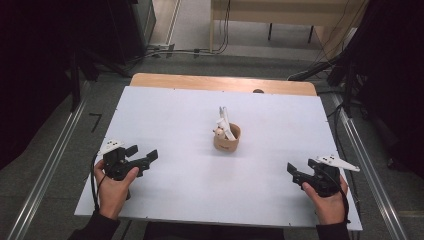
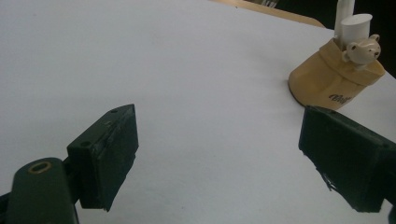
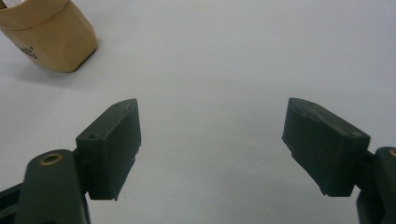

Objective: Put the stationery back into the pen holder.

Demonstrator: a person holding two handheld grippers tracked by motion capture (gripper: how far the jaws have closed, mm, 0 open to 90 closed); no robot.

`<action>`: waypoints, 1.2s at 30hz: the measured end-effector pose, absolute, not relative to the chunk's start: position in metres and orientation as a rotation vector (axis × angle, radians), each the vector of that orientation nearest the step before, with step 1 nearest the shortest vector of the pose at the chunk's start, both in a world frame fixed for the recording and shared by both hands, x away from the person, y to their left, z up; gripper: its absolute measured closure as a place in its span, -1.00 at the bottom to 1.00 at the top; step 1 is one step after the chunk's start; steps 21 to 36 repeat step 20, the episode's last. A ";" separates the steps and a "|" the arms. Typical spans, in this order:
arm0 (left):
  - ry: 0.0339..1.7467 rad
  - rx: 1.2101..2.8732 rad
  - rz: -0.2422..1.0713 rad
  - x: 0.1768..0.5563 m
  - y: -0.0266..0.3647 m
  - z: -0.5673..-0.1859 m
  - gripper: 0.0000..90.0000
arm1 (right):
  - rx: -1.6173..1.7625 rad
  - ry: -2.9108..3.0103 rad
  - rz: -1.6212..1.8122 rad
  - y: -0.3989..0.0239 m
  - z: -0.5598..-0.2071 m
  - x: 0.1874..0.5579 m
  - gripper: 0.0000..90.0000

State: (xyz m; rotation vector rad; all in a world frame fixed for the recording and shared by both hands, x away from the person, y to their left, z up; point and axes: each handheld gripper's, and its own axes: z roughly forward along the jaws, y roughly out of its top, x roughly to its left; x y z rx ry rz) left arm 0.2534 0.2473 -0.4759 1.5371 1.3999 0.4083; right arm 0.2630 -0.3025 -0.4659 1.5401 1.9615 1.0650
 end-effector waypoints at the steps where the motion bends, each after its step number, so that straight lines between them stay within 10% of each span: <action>1: 1.405 1.534 0.410 0.254 0.248 -0.476 -0.72 | 1.545 1.960 1.065 -0.303 -0.466 0.263 -0.60; 36: 1.448 1.535 0.423 0.257 0.256 -0.483 -0.72 | 1.588 1.914 1.033 -0.320 -0.468 0.265 -0.60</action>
